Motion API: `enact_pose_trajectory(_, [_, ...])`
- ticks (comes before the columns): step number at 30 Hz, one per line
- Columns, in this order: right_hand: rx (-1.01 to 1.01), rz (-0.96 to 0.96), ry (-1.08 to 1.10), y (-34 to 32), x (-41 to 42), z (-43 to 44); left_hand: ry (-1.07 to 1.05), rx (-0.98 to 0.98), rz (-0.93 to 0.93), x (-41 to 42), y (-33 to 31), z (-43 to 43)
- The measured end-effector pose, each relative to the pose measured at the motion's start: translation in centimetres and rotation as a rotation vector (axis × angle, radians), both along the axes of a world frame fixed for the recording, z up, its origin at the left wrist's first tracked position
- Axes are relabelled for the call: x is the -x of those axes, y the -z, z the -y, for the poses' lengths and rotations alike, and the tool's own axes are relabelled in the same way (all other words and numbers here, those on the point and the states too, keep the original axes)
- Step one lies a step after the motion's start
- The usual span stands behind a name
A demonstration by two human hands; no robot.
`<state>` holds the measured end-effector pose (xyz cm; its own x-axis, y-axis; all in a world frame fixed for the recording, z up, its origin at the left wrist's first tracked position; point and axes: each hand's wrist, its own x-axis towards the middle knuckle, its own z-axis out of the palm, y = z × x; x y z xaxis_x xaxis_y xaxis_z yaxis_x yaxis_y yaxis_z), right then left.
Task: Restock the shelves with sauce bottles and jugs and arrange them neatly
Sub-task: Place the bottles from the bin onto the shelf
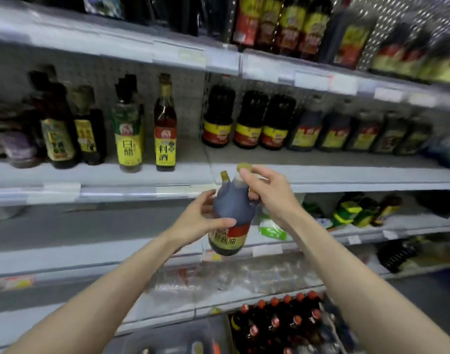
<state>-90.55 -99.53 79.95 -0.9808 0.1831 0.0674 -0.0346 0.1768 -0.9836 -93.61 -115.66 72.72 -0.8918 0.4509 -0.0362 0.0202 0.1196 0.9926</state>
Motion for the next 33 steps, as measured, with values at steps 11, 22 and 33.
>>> enact_pose_trajectory(11, [-0.085, -0.307, 0.052, -17.5, -5.7, -8.4, 0.196, -0.036, -0.332, -3.0, -18.3, -9.3])
enact_pose_trajectory(22, [-0.319, -0.465, 0.107, -25.0, -12.3, -23.3, 0.114, -0.105, -0.482, -8.6, -25.2, -24.7])
enact_pose_trajectory(33, [-0.231, -0.427, 0.184, -27.3, -17.1, -42.8, 0.108, -0.121, -0.541, -12.9, -29.9, -43.8])
